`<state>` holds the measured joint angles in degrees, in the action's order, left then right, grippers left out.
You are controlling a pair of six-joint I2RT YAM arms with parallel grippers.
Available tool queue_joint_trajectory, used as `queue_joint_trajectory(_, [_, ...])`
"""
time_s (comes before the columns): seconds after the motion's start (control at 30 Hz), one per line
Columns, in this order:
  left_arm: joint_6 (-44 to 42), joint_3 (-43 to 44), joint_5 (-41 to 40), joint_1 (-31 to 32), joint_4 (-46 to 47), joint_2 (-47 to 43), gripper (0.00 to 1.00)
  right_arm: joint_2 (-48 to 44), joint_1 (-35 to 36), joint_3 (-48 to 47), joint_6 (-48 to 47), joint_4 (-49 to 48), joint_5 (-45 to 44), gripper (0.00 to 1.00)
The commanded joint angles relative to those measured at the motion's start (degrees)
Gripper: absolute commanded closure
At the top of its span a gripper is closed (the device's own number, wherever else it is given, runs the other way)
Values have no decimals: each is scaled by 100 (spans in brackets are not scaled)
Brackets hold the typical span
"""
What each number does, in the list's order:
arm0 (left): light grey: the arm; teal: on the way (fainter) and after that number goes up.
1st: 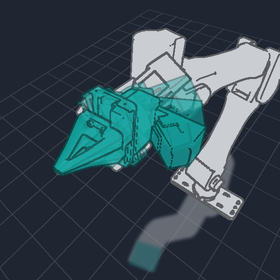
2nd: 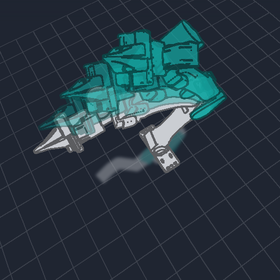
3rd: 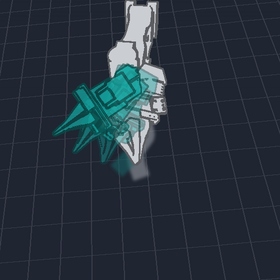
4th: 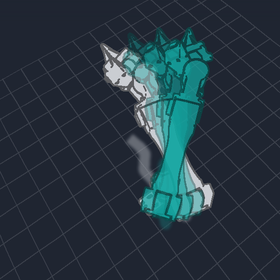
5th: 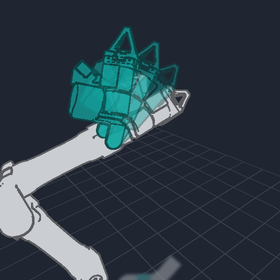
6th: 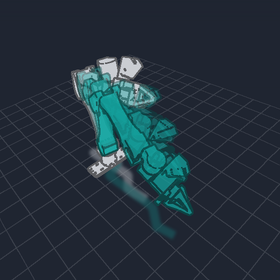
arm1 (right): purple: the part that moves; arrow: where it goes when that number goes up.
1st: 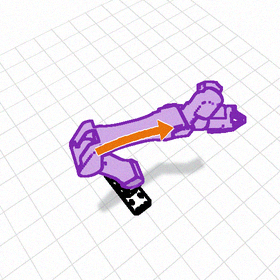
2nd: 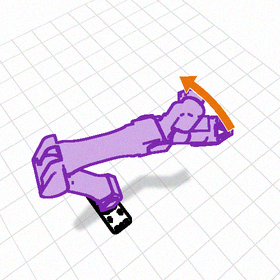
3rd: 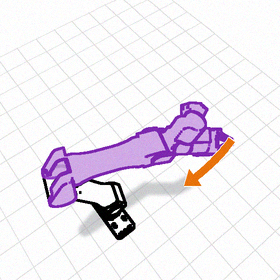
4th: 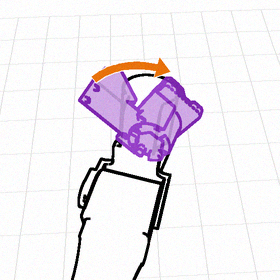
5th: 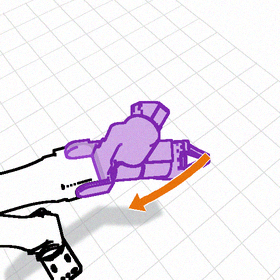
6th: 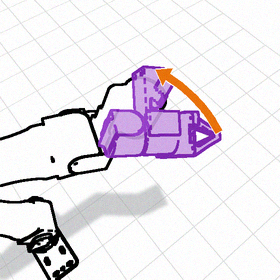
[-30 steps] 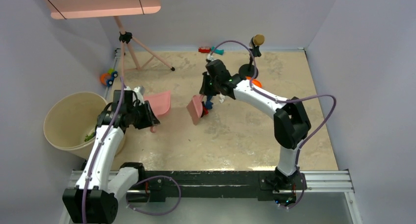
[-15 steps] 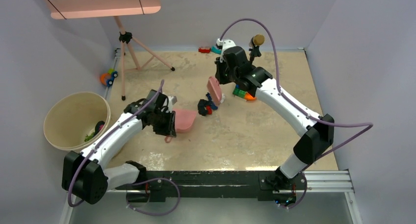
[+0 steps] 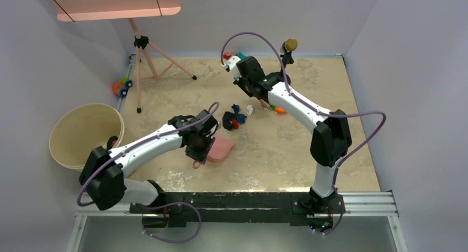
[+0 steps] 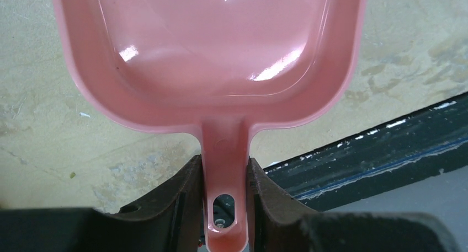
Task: Sweep away the paper scraps from the table
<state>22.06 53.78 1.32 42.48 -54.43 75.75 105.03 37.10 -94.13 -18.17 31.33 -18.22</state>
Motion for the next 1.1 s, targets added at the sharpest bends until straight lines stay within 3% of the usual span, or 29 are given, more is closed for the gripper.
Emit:
queue_joint_trajectory(0.0, [243, 379, -574, 168, -54, 333, 100, 318, -10, -696, -487, -101, -183, 100])
queue_joint_trajectory(0.23, [83, 487, -233, 173, 596, 788, 100, 607, -11, -607, -321, -529, 272, 100])
queue_joint_trajectory(0.73, [-188, 536, -389, 165, 1021, 1245, 100, -313, 41, 1450, 156, -2001, 2076, 100])
queue_joint_trajectory(1.07, [-310, 541, -446, 158, 1206, 1306, 100, -392, 355, 1475, -392, -1267, 3620, 100])
